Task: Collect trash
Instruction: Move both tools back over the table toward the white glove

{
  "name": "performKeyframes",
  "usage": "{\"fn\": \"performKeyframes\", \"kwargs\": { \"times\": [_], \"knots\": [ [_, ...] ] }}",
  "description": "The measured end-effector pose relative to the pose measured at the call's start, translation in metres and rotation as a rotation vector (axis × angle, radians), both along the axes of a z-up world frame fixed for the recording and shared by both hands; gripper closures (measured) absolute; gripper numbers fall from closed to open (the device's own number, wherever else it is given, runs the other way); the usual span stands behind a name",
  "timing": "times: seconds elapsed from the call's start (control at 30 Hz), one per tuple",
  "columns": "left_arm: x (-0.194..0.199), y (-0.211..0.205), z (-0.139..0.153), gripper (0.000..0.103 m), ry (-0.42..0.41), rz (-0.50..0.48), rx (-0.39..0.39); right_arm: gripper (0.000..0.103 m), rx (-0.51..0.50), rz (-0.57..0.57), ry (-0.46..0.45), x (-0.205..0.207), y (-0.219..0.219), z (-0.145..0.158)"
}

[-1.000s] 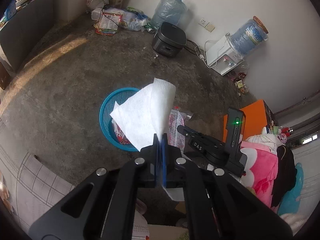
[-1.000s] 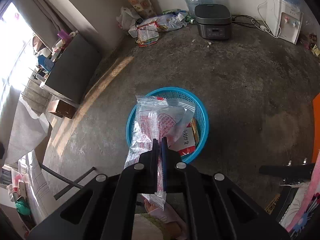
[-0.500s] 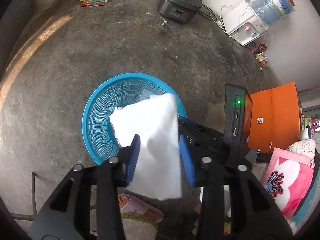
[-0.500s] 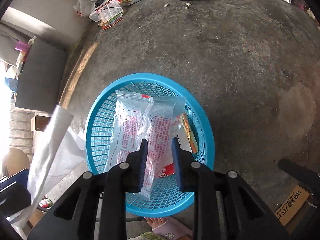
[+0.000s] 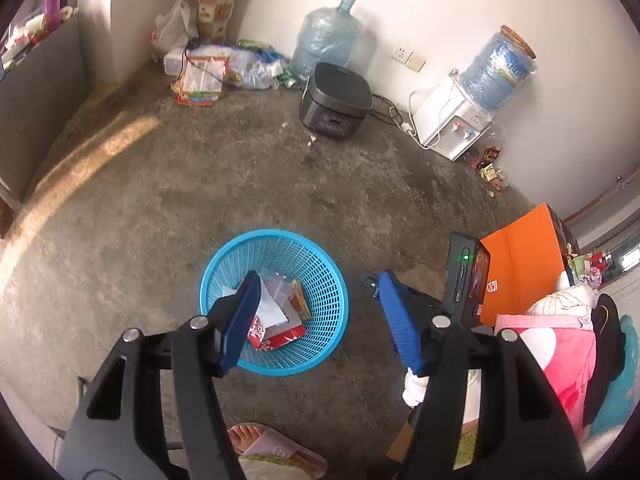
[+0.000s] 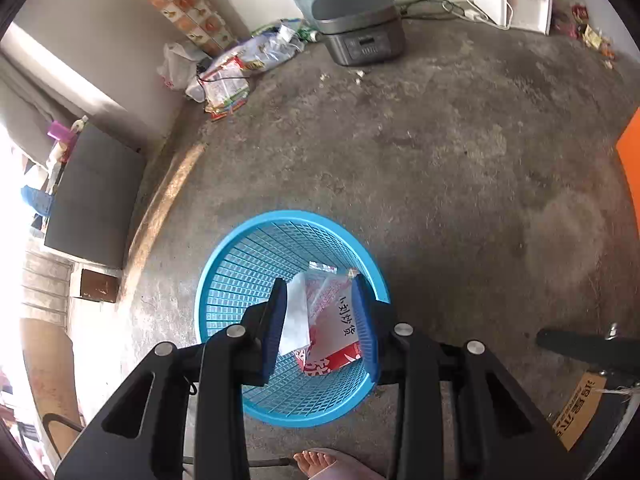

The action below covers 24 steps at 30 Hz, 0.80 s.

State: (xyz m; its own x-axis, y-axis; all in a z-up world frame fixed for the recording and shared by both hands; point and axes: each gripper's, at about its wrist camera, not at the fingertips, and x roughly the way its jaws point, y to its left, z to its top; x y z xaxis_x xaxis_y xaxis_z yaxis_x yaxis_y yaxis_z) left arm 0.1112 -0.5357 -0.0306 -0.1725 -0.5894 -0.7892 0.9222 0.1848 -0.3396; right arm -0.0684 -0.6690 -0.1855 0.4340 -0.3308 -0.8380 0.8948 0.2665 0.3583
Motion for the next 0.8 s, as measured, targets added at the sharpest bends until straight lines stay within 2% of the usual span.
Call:
{"fn": "performKeyframes", "kwargs": {
  "times": [0.07,0.13,0.17,0.23,0.27,0.37,0.53,0.67,0.8],
  "knots": [
    [-0.004,0.039,0.041,0.031,-0.050,0.028,-0.093,0.047,-0.135,0.061,-0.005,0.003,0.024,0.043],
    [-0.005,0.081,0.074,0.024,-0.065,0.068,-0.173,0.026,-0.263,0.136,-0.012,0.009,0.051,0.084],
    [-0.005,0.104,0.089,0.020,-0.089,0.093,-0.205,0.022,-0.322,0.173,-0.016,0.012,0.066,0.102],
    [-0.004,0.149,0.115,0.019,-0.130,0.150,-0.264,0.009,-0.432,0.252,-0.033,0.020,0.097,0.136],
    [-0.003,0.173,0.124,0.018,-0.152,0.192,-0.286,0.006,-0.475,0.289,-0.038,0.026,0.111,0.150],
    [0.001,0.248,0.141,0.014,-0.204,0.329,-0.335,0.006,-0.573,0.396,-0.059,0.043,0.152,0.186],
    [0.017,0.367,0.146,0.014,-0.286,0.627,-0.319,0.006,-0.621,0.586,-0.159,0.079,0.220,0.227],
    [0.028,0.456,0.137,0.014,-0.322,0.874,-0.298,0.006,-0.595,0.767,-0.235,0.115,0.273,0.242],
    [0.037,0.525,0.126,0.014,-0.358,1.038,-0.241,0.006,-0.480,0.924,-0.291,0.153,0.317,0.243]
  ]
}}
